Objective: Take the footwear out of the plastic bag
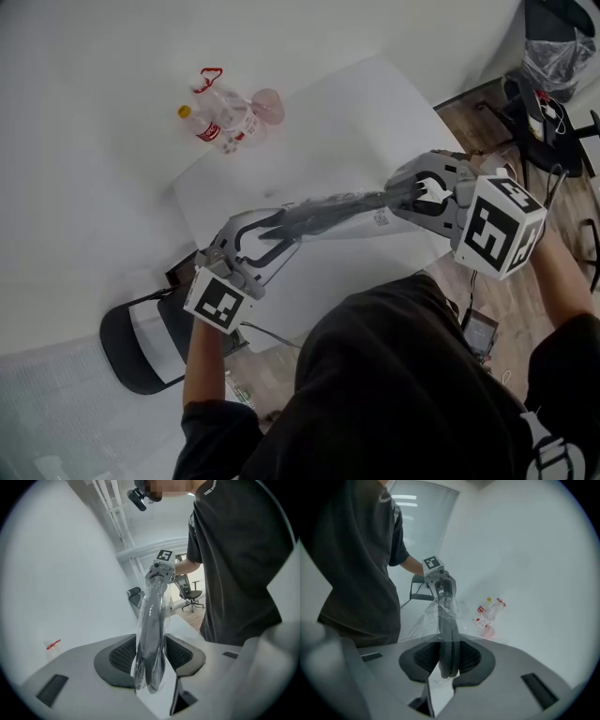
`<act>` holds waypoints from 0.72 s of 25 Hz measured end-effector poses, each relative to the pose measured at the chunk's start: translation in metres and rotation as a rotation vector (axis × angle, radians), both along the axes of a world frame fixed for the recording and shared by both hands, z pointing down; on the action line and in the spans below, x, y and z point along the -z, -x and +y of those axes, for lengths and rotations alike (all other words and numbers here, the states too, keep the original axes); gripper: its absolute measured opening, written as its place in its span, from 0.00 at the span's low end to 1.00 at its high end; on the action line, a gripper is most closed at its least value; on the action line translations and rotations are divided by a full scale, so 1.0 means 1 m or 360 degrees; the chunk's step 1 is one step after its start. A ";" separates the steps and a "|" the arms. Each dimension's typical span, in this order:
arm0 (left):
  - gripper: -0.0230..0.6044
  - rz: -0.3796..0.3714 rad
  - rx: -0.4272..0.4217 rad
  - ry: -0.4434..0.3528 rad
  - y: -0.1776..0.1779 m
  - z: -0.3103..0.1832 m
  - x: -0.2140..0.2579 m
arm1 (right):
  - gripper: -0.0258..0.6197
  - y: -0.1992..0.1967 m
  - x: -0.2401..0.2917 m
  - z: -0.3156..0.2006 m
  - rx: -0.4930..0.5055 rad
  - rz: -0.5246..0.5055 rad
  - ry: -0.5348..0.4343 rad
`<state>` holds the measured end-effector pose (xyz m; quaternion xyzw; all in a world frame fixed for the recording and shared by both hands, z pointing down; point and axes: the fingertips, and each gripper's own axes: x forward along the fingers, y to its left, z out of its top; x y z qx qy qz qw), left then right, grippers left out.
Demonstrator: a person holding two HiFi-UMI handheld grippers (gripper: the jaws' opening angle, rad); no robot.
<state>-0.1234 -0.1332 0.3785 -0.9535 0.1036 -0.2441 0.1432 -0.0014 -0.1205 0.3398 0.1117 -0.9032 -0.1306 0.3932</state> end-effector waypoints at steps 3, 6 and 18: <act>0.41 -0.0065 0.0066 -0.0003 -0.001 -0.013 -0.001 | 0.17 0.001 0.008 -0.006 0.0042 0.0107 -0.0244; 0.54 -0.0136 0.0102 -0.0036 0.000 -0.020 -0.003 | 0.17 0.001 0.012 -0.011 0.0095 0.0234 -0.0446; 0.77 -0.0542 0.0209 -0.0211 0.003 -0.040 -0.009 | 0.17 0.014 0.024 -0.014 0.0188 0.0373 -0.0700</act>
